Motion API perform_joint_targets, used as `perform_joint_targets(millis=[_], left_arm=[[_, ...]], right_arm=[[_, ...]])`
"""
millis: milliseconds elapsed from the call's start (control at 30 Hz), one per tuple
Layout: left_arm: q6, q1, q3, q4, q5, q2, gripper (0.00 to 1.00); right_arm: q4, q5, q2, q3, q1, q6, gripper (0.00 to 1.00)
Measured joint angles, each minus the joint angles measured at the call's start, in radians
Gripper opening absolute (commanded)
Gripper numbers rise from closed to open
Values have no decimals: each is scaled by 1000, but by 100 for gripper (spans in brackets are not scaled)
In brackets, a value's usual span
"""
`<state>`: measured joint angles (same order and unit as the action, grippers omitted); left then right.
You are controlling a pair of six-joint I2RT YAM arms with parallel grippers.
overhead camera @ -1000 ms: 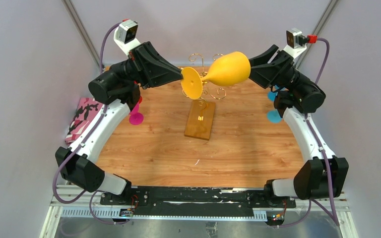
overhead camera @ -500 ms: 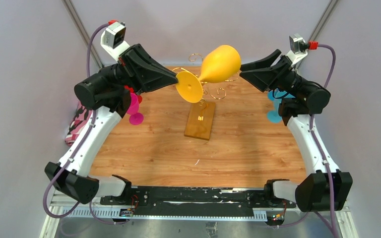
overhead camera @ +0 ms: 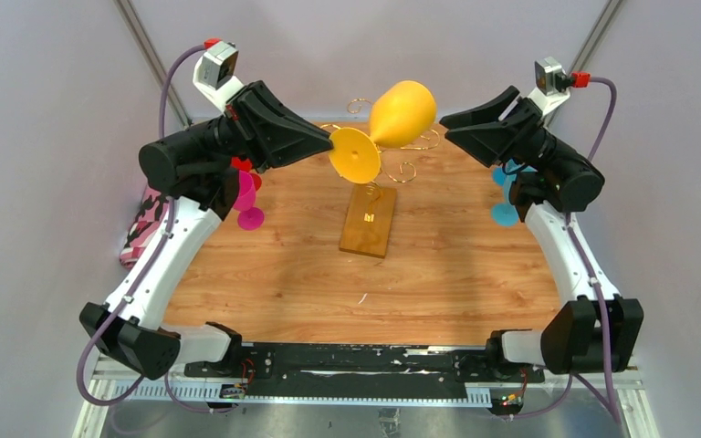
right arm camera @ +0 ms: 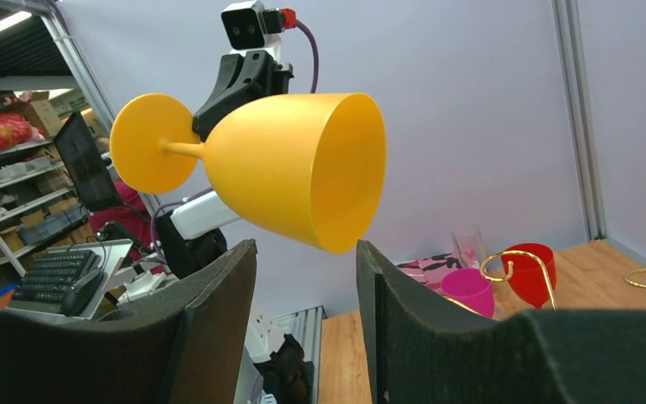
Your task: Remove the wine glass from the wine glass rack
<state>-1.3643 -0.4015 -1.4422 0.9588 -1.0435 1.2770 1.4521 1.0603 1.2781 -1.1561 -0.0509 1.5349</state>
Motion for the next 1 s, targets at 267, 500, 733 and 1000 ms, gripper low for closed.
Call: perform_joint_targets(millis=[267,500,733,1000], left_arm=[[-41,0,3,41,0,32,0],[-120,0,3,146,8,72,0],[-187,0,0,232,16,137,0],[-267,42,-67,342,64,216,0]], right_arm=[[42,-16,72,-65,-24,71,52],[61,-17,107,-116,-63,82,51],[59,-16,150,-146,-135,93,45],[79,-54,113,-143,-141,110,17]])
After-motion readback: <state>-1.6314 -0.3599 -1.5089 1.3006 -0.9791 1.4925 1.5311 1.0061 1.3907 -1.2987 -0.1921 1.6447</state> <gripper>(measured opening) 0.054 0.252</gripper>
